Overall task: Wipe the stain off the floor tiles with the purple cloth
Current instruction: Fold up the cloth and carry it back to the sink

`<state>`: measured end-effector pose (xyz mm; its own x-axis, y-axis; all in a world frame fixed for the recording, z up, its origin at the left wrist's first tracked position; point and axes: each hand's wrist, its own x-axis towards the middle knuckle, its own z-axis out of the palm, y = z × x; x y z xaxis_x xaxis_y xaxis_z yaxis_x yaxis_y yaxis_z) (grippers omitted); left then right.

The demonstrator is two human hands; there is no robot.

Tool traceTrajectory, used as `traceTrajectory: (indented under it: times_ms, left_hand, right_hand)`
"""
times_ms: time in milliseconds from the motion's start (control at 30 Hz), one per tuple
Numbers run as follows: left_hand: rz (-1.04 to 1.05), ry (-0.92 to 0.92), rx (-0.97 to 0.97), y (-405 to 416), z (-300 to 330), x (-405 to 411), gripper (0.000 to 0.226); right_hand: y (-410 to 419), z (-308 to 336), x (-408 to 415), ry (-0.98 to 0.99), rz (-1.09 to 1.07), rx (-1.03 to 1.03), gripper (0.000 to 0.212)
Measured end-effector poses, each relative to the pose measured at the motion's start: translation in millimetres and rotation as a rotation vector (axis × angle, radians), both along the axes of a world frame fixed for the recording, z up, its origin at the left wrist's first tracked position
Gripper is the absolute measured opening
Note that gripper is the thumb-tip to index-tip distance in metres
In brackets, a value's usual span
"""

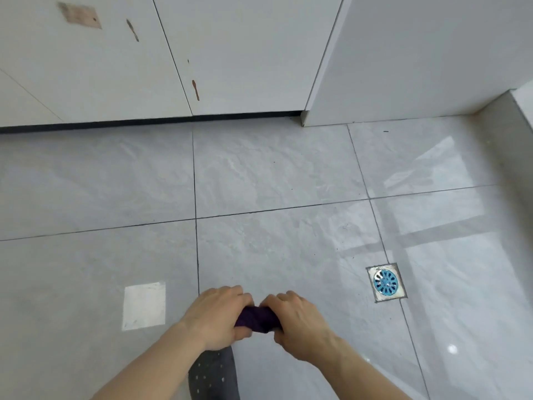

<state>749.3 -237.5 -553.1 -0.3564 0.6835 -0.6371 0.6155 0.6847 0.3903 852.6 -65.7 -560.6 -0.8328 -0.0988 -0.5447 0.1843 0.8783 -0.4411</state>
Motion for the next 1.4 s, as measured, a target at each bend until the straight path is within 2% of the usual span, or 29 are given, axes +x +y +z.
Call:
traceTrajectory:
  times_ms: [200,433,600,733,867,1033,1400]
  left_hand:
    - [0.079,0.102,0.088,5.0,186.6,-16.4,0.039]
    - [0.103,0.295,0.162,22.4,419.6,-45.0,0.039]
    - [0.139,0.426,0.238,29.6,577.8,-68.4,0.037]
    - [0.173,0.5,0.286,28.5,680.3,-83.6,0.036]
    - [0.206,0.576,0.348,25.8,758.7,-98.3,0.034]
    - [0.253,0.663,0.427,21.9,832.5,-114.4,0.032]
    - [0.297,0.825,0.526,9.7,915.4,-154.2,0.032]
  right_hand:
    - [16.3,181.9,-22.8,0.093,-0.062,-0.037,0.052]
    - [31.7,421.5,-56.1,0.239,-0.109,0.021,0.052]
    - [42.2,579.1,-78.0,0.391,-0.148,0.091,0.034]
    - [43.0,684.0,-94.6,0.521,-0.133,0.154,0.026]
    - [41.1,761.7,-109.8,0.664,-0.125,0.204,0.025]
    - [36.9,829.5,-133.0,0.844,-0.103,0.285,0.027]
    - [28.9,909.2,-181.9,1.064,-0.036,0.341,0.035]
